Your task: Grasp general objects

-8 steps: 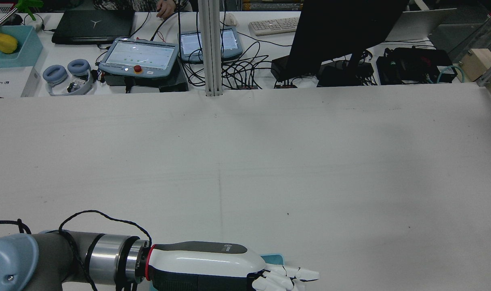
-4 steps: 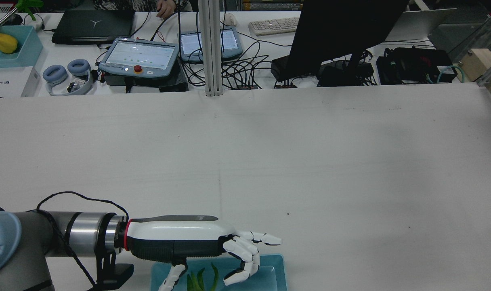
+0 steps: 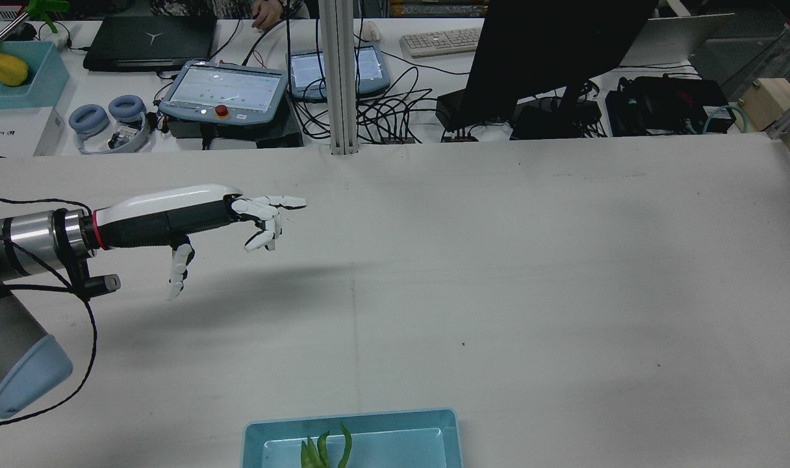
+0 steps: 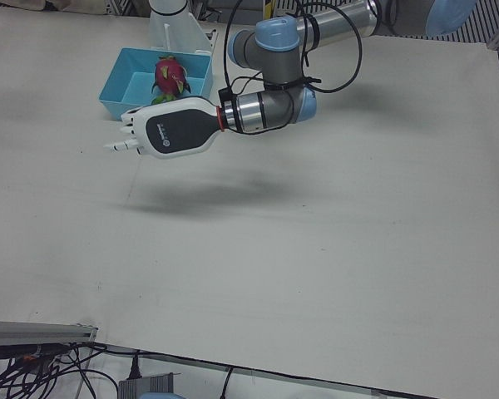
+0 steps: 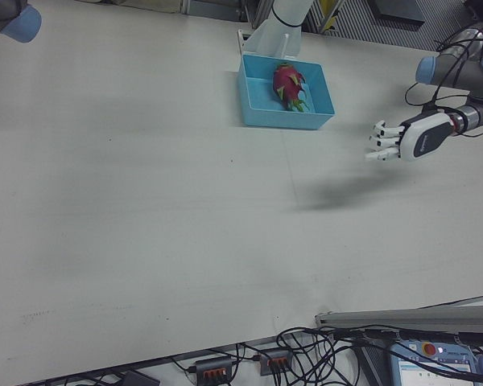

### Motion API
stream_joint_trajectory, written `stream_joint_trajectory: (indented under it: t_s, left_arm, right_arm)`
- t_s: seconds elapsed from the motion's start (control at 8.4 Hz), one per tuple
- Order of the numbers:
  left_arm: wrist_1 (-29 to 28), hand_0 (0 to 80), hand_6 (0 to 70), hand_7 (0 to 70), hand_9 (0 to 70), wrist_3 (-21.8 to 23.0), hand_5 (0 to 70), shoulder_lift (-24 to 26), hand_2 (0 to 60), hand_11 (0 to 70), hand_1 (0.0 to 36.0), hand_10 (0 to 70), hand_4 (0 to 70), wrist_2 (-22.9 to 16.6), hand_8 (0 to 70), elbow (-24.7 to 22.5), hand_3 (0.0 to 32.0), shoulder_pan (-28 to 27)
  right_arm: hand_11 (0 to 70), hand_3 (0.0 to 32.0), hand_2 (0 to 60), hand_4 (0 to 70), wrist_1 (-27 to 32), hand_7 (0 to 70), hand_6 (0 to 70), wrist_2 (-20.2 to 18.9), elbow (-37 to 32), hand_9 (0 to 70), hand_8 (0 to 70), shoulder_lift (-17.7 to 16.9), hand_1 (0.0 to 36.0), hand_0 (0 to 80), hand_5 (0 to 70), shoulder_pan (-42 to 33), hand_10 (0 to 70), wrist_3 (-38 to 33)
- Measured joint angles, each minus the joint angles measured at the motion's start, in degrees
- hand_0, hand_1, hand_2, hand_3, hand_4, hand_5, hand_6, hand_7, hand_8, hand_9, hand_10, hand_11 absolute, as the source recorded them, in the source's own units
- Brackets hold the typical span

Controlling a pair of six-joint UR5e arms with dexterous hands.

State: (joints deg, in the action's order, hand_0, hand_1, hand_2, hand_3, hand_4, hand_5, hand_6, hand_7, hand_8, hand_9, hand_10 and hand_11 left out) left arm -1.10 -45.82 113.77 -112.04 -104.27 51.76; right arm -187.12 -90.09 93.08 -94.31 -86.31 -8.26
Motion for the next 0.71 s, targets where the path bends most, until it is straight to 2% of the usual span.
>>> stream_joint_trajectory:
  t_s: [0.24, 0.36, 0.48, 0.71]
  left_arm:
    - [-2.44, 80.0, 25.7, 70.0, 13.3, 0.50, 70.0, -0.80, 60.0, 30.6, 36.0, 17.2, 18.0, 5.02, 4.1, 5.99, 0.0, 7.01]
    - [-4.78, 80.0, 25.1, 70.0, 13.1, 1.15, 70.0, -1.30, 60.0, 28.9, 36.0, 16.0, 16.1, 7.51, 4.0, 9.59, 0.0, 9.45]
    - [-8.40, 80.0, 21.2, 68.7, 12.3, 1.73, 70.0, -2.27, 60.0, 27.9, 36.0, 15.2, 12.7, 10.60, 3.2, 14.12, 0.0, 11.59]
    - [-15.40, 80.0, 21.6, 68.1, 12.2, 3.11, 70.0, -5.40, 60.0, 28.6, 36.0, 15.7, 13.7, 17.14, 3.3, 21.68, 0.0, 14.78]
  right_arm:
    - [0.0, 0.0, 0.0, 0.0, 0.00, 0.0, 0.0, 0.00, 0.00, 0.0, 0.0, 0.00, 0.0, 0.0, 0.0, 0.00, 0.0, 0.00]
    - [0.0, 0.0, 0.0, 0.0, 0.00, 0.0, 0.0, -0.01, 0.00, 0.0, 0.0, 0.00, 0.0, 0.0, 0.0, 0.00, 0.0, 0.00]
    - [0.0, 0.0, 0.0, 0.0, 0.00, 0.0, 0.0, 0.00, 0.00, 0.0, 0.0, 0.00, 0.0, 0.0, 0.0, 0.00, 0.0, 0.00]
    - [0.0, 0.0, 0.0, 0.0, 0.00, 0.0, 0.0, 0.00, 0.00, 0.0, 0.0, 0.00, 0.0, 0.0, 0.0, 0.00, 0.0, 0.00]
